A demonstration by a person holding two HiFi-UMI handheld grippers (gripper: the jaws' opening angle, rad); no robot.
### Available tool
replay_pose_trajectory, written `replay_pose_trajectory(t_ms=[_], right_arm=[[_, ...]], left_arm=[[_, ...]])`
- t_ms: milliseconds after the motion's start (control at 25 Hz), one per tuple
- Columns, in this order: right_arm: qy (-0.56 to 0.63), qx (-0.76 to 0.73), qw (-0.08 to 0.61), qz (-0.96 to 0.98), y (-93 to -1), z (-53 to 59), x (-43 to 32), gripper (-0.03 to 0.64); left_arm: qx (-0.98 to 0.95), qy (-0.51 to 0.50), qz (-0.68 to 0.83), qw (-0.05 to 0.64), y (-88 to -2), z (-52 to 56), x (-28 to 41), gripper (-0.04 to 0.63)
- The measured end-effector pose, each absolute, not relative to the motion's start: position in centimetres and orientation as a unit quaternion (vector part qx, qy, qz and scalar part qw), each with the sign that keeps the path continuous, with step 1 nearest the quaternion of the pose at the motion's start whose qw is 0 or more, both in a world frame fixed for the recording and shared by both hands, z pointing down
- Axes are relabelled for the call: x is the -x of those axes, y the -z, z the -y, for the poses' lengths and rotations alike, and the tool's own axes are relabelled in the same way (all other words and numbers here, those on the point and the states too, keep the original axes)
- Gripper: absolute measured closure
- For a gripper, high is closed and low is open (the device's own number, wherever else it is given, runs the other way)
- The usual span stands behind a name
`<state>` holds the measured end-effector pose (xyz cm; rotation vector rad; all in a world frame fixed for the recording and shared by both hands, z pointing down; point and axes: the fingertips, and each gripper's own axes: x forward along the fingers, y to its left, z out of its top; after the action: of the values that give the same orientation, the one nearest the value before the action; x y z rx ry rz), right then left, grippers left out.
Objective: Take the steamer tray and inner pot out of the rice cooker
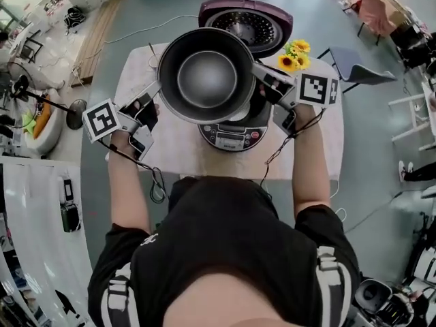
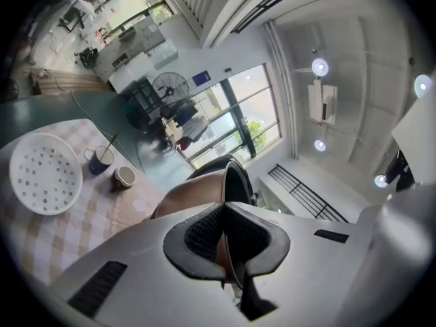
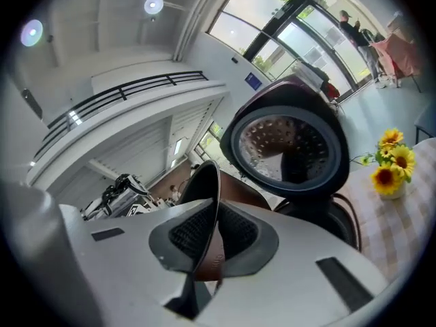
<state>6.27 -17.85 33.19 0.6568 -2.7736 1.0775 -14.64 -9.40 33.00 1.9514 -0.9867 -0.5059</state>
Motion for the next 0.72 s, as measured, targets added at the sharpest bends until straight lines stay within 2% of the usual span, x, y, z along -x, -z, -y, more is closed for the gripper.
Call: replay_pose_trajectory(t_ms=[160, 440, 720], right_arm=[[-0.351, -0.139, 0.045, 0.925, -31.7, 16.5, -1.3, 0.594], [-0.342, -0.096, 0.071, 0.932, -32.3, 14.0, 8.2, 0.594], [-0.363, -0.087, 0.099, 0.922, -35.7, 13.7, 11.7, 0.594]], left_arm=[[-0.767, 0.232, 0.437, 0.407, -31.4, 6.1, 18.5, 0.591], [-0.741, 0.242, 0.494, 0.386, -31.8, 2.1, 27.1, 0.591], [-0.729, 0.240, 0.498, 0.404, -34.3, 1.0, 30.0, 0.591]])
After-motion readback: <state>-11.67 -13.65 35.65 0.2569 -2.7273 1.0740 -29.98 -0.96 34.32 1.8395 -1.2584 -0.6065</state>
